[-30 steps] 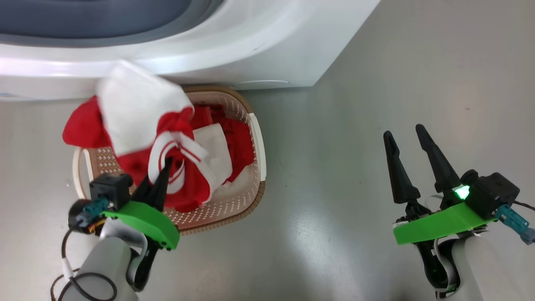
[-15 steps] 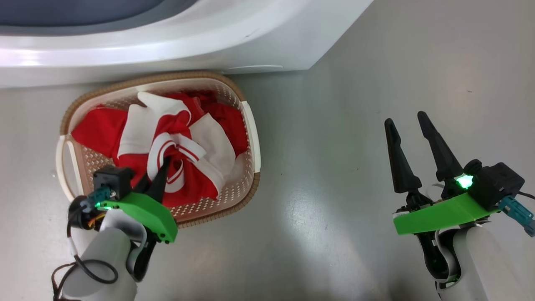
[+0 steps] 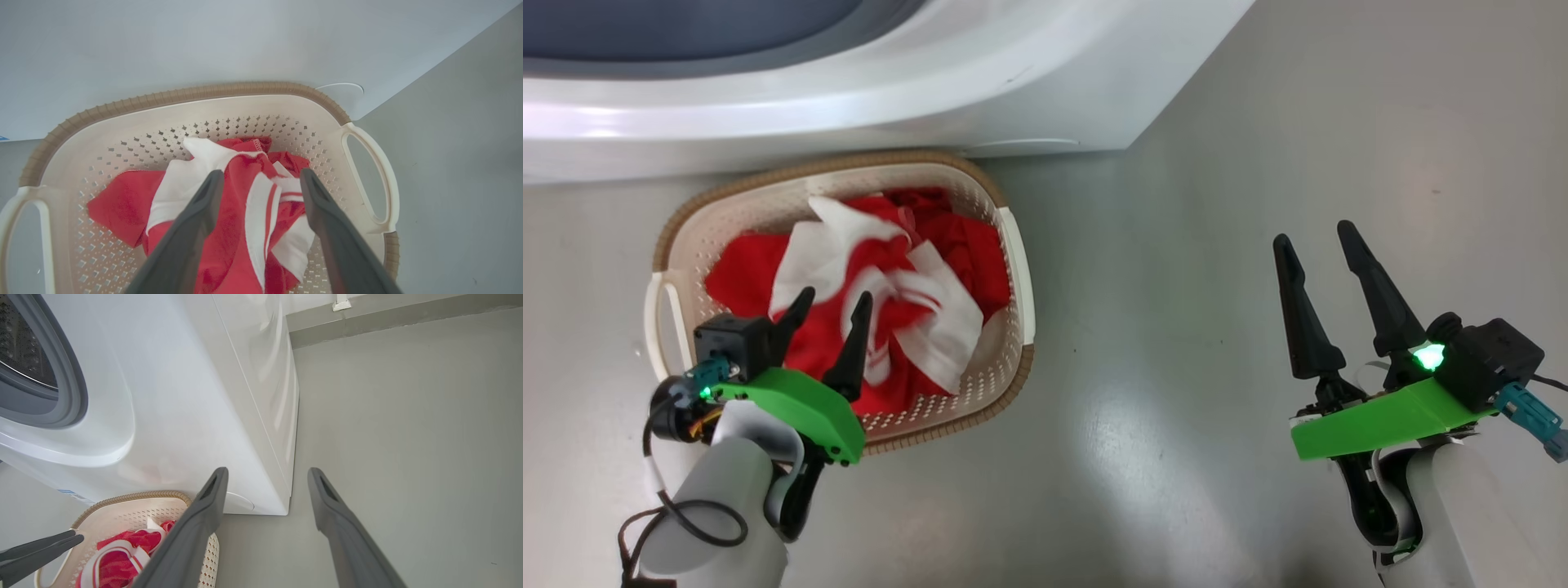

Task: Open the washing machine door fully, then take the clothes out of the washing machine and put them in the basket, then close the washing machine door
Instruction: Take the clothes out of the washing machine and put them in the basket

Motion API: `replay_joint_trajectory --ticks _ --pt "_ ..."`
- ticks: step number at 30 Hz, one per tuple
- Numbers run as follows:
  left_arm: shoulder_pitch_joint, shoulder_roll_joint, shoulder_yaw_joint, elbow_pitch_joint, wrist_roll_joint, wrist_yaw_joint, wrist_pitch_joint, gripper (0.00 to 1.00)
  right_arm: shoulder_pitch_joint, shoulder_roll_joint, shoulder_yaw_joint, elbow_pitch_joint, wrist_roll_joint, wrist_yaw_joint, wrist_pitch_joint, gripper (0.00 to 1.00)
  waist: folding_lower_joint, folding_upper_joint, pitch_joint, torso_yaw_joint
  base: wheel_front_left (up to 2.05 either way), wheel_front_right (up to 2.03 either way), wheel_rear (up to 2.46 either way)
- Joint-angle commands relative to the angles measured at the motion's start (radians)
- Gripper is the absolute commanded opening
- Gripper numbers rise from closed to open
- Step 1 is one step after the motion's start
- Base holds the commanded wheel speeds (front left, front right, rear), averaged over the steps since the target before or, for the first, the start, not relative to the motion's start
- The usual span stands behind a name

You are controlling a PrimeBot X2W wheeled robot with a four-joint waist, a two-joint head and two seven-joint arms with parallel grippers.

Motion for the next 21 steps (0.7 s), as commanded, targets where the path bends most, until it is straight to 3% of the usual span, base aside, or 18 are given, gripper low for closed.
replay_joint_trajectory --ticks 1,21 --pt "0.035 0.027 0.034 -0.022 -0.004 -0.005 -0.005 1.0 0.01 0.002 0.024 -0.016 0.003 0.007 -0.006 1.0 0.0 0.0 -0.023 0.002 0.0 0.0 0.0" --pt "0.236 0.02 0.203 -0.213 0.081 -0.005 -0.005 1.0 0.11 0.002 0.02 0.034 0.008 0.007 -0.006 1.0 0.0 0.0 -0.296 0.0 0.0 0.0 0.0"
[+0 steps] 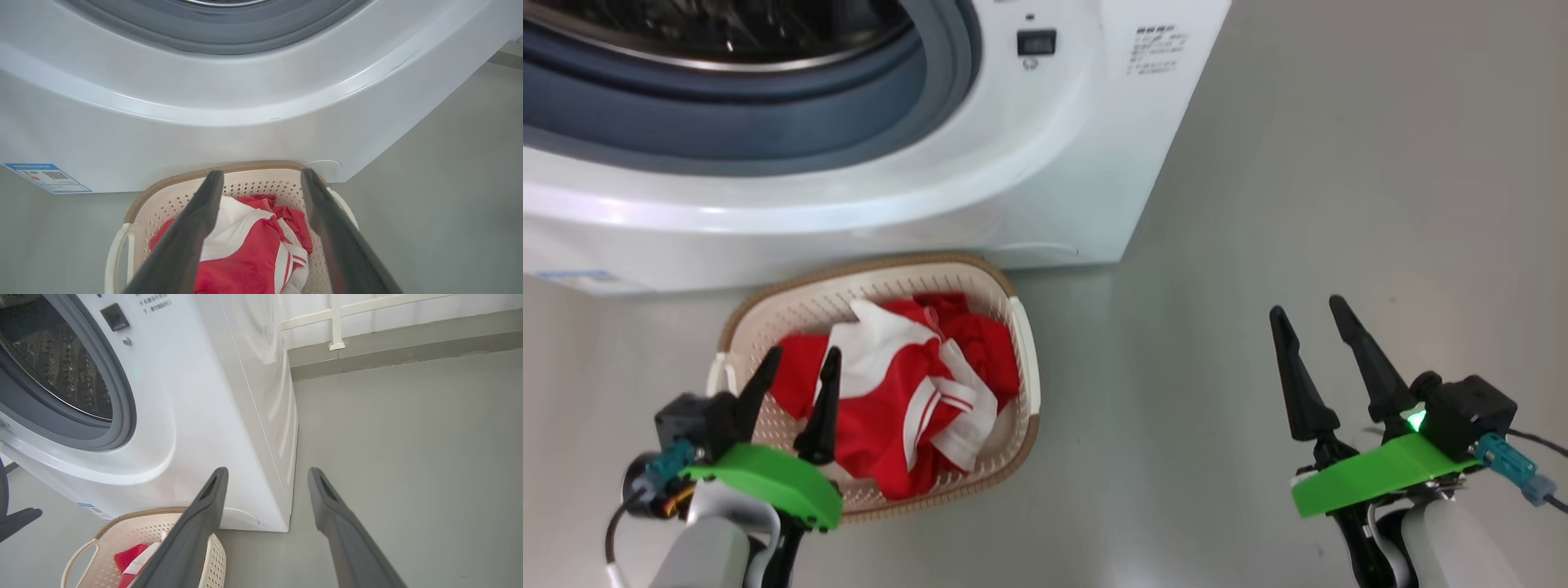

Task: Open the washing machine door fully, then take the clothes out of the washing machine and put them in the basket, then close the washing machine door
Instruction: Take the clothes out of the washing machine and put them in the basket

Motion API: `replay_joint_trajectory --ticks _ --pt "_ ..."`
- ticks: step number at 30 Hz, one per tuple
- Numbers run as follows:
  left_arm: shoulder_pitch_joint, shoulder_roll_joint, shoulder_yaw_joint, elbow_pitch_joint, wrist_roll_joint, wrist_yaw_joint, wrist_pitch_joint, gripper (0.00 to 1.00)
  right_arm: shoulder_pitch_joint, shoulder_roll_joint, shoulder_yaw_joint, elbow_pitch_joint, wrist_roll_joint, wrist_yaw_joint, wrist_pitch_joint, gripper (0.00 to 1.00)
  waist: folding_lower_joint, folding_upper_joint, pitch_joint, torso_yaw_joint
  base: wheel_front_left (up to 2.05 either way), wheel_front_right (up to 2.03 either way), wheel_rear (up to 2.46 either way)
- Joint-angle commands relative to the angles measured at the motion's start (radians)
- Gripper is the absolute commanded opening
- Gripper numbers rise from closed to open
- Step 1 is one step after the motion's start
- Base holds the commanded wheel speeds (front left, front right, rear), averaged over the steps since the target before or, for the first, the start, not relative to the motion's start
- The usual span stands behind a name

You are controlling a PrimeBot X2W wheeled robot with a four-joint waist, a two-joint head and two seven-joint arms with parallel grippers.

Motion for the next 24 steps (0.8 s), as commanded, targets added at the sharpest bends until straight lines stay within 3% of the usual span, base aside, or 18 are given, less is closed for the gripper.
replay_joint_trajectory --ticks 1,24 --pt "0.038 0.021 0.045 -0.033 0.016 -0.005 -0.005 1.0 0.025 0.002 0.02 -0.016 0.009 0.007 -0.006 1.0 0.0 0.0 -0.081 -0.002 0.0 0.0 0.0" --pt "0.323 -0.04 0.211 -0.393 0.133 -0.005 -0.005 1.0 0.178 0.002 -0.034 -0.016 -0.002 0.007 -0.006 1.0 0.0 0.0 -0.274 0.008 0.0 0.0 0.0"
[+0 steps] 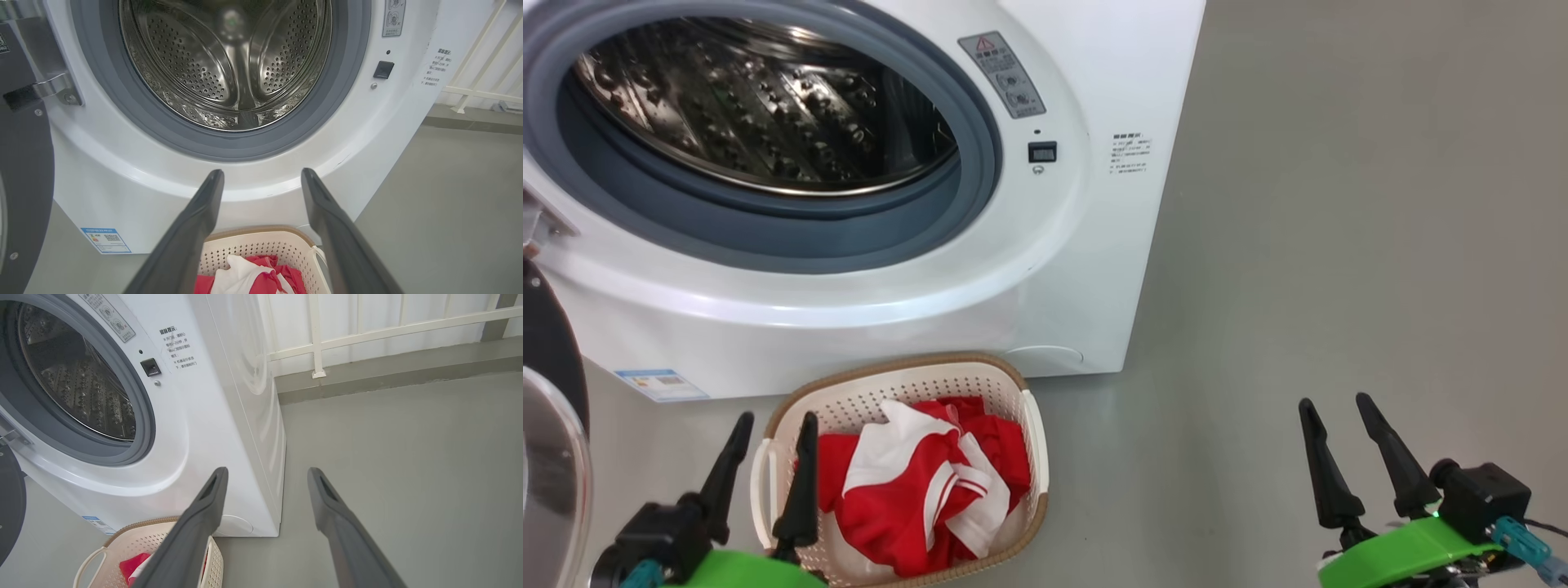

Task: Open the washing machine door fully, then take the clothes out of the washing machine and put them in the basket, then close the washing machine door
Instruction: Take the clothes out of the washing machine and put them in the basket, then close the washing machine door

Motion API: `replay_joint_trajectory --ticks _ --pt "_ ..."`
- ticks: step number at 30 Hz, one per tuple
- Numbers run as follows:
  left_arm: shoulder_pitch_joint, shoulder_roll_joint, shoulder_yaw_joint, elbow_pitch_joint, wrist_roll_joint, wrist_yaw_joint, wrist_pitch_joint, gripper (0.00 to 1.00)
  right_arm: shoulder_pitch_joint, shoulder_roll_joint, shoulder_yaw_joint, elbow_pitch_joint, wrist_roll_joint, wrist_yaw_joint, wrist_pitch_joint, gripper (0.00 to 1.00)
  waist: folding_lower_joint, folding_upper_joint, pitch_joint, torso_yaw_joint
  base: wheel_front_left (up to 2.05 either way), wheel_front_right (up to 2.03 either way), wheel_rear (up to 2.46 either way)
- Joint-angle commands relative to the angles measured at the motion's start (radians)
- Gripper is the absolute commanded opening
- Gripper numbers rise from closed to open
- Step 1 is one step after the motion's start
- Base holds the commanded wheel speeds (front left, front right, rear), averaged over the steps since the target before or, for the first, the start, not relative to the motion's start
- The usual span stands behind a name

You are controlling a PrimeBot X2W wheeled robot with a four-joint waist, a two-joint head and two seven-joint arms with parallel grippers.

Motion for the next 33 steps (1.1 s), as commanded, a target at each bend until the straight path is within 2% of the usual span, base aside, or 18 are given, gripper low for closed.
replay_joint_trajectory --ticks 1,14,33 --pt "0.019 0.008 0.047 -0.042 0.01 -0.005 -0.005 1.0 0.01 -0.003 0.015 -0.027 -0.002 0.007 -0.006 1.0 0.0 0.0 -0.016 0.003 0.0 0.0 0.0" --pt "0.151 -0.019 0.093 -0.155 0.015 -0.005 -0.005 1.0 0.065 -0.003 -0.006 -0.051 -0.002 0.007 -0.006 1.0 0.0 0.0 -0.046 0.003 0.0 0.0 0.0" --pt "0.159 -0.032 0.093 -0.177 0.026 -0.005 -0.005 1.0 0.072 -0.003 -0.013 -0.05 -0.007 0.007 -0.006 1.0 0.0 0.0 -0.051 0.007 0.0 0.0 0.0"
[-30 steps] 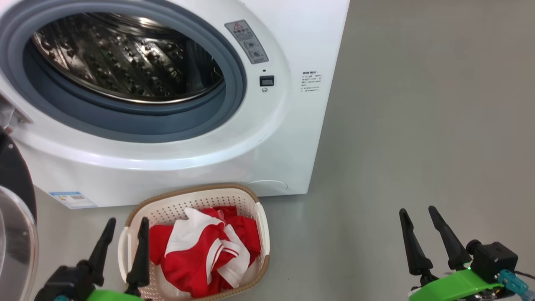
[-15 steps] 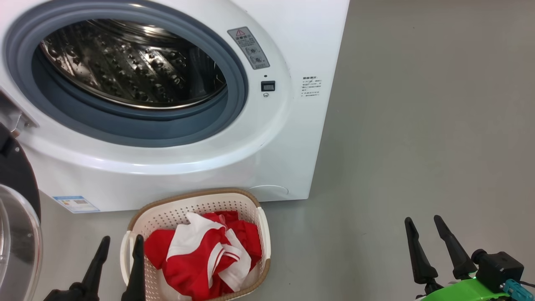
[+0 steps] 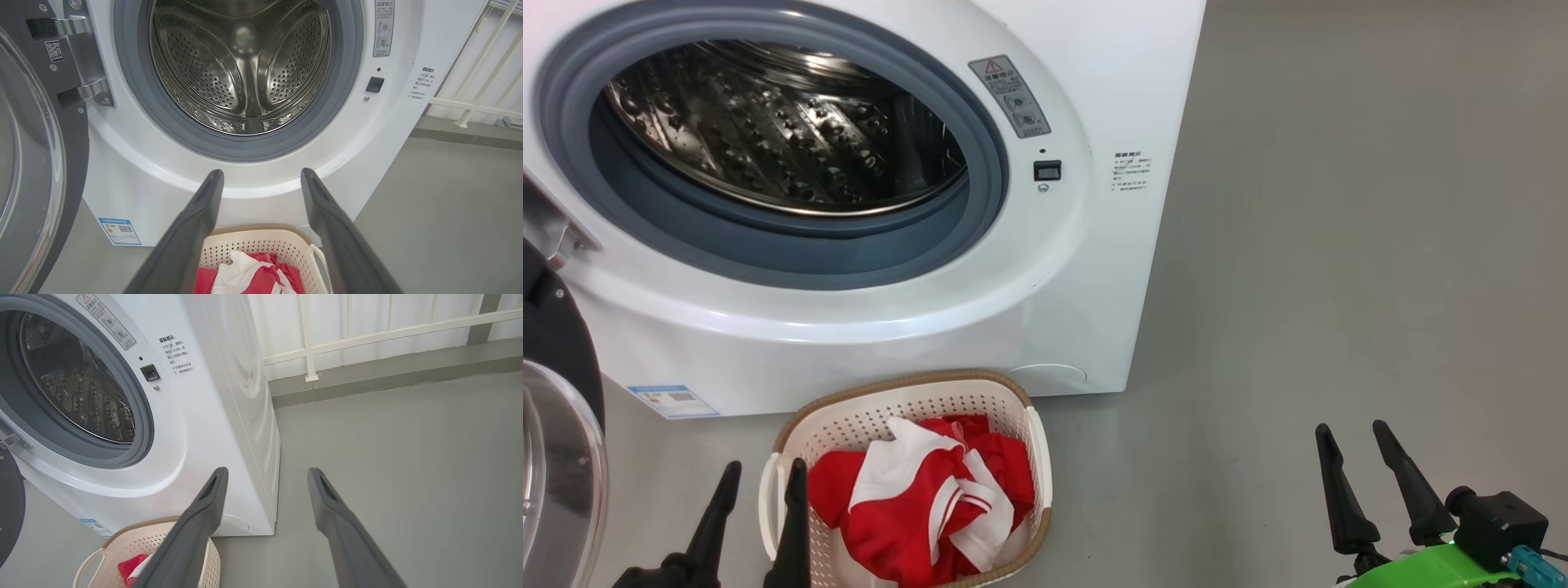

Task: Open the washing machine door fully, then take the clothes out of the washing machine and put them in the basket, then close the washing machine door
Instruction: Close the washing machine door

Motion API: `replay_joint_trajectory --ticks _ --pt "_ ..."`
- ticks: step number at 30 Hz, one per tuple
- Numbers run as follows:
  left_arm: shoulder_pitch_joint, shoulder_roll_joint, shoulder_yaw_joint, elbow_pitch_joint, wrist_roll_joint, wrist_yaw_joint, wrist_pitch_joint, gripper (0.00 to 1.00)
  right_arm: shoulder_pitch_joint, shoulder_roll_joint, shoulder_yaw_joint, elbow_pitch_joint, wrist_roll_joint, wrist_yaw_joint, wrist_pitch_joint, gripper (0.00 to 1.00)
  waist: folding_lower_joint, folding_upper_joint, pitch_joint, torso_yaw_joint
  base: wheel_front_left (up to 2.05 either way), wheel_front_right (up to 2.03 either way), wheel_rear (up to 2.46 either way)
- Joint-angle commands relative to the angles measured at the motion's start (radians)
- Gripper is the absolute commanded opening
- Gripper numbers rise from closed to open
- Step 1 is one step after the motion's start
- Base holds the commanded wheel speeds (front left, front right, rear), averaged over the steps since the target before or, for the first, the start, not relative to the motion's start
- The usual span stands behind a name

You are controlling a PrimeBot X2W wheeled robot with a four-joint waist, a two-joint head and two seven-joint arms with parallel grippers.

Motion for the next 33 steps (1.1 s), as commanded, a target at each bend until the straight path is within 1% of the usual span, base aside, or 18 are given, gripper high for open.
replay_joint_trajectory --ticks 1,12,27,33 --pt "-0.009 0.005 0.033 -0.03 0.01 -0.005 -0.005 1.0 -0.002 -0.008 0.024 -0.023 -0.005 0.007 -0.006 1.0 0.0001 0.0 -0.001 0.0 0.0 0.0 0.0" --pt "-0.006 0.006 0.027 -0.03 0.019 -0.005 -0.005 1.0 -0.003 -0.008 0.028 -0.02 -0.007 0.007 -0.006 1.0 0.0001 0.0 -0.002 0.001 -0.21 0.21 0.0" --pt "0.001 0.003 0.018 -0.035 0.02 -0.005 -0.005 1.0 0.003 -0.008 0.029 -0.022 -0.01 0.007 -0.006 1.0 0.0001 0.0 -0.008 0.005 -1.21 1.21 0.0" --pt "-0.003 0.003 0.016 -0.034 0.02 -0.005 -0.005 1.0 -0.001 -0.008 0.027 -0.022 -0.01 0.007 -0.006 1.0 0.0001 0.0 -0.003 0.006 -0.62 0.62 0.0"
